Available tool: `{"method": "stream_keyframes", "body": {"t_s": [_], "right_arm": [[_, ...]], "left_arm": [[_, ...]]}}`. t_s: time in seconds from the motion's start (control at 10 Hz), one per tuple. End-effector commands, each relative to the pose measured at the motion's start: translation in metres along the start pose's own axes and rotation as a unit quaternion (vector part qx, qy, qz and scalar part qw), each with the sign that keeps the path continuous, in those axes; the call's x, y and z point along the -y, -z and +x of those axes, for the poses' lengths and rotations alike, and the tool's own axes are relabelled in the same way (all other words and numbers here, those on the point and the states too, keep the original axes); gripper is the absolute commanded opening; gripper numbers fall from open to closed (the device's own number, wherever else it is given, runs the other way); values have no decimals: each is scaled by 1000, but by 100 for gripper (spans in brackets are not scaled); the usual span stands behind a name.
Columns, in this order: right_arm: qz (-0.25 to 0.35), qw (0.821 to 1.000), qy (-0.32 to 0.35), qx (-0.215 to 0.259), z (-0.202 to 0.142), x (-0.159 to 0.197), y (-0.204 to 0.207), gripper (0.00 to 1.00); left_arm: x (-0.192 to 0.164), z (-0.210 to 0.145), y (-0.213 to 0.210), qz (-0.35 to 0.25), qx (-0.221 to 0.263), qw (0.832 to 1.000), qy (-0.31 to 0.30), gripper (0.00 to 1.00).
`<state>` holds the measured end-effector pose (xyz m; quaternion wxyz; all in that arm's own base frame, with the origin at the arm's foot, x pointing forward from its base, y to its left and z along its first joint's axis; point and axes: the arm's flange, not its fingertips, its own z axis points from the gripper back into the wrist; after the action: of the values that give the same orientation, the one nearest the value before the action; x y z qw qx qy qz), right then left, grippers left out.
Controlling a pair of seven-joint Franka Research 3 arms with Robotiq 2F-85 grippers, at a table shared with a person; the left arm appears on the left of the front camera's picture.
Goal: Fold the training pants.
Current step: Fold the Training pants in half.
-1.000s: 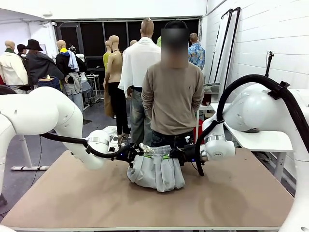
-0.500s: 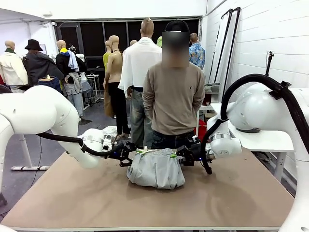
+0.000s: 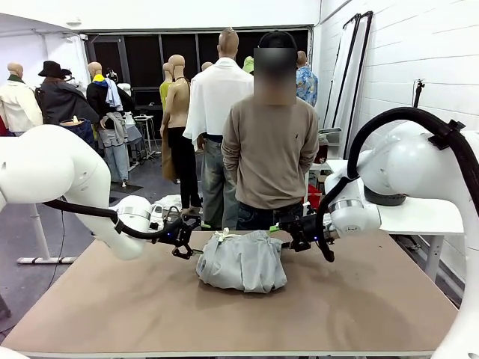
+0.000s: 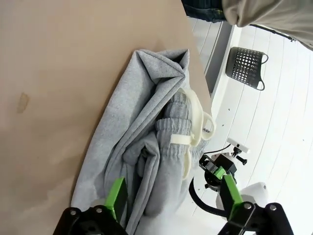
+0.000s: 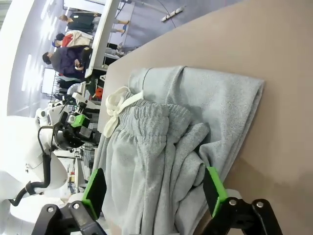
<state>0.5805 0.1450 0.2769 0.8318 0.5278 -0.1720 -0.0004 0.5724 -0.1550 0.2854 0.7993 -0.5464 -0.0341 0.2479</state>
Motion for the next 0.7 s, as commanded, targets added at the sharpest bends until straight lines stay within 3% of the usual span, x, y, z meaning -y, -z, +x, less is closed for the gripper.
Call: {"method": "stream_keyframes", "body": {"t_s": [0.0, 0.4, 0.5, 0.6], "right_arm": [[-22, 1000, 3, -2, -3, -10, -13, 100], [-11, 1000, -11, 2, 1, -12, -15, 100], [-11, 1000, -11, 2, 1, -12, -15, 100], [-11, 1000, -11, 2, 1, -12, -15, 100]], "left_arm": [[2, -9, -13, -1, 18, 1000, 4, 100], [20, -10, -17, 16, 19, 998, 52, 100], [10, -8, -15, -1, 10, 1000, 13, 100], [10, -8, -15, -1, 10, 1000, 13, 100]]}}
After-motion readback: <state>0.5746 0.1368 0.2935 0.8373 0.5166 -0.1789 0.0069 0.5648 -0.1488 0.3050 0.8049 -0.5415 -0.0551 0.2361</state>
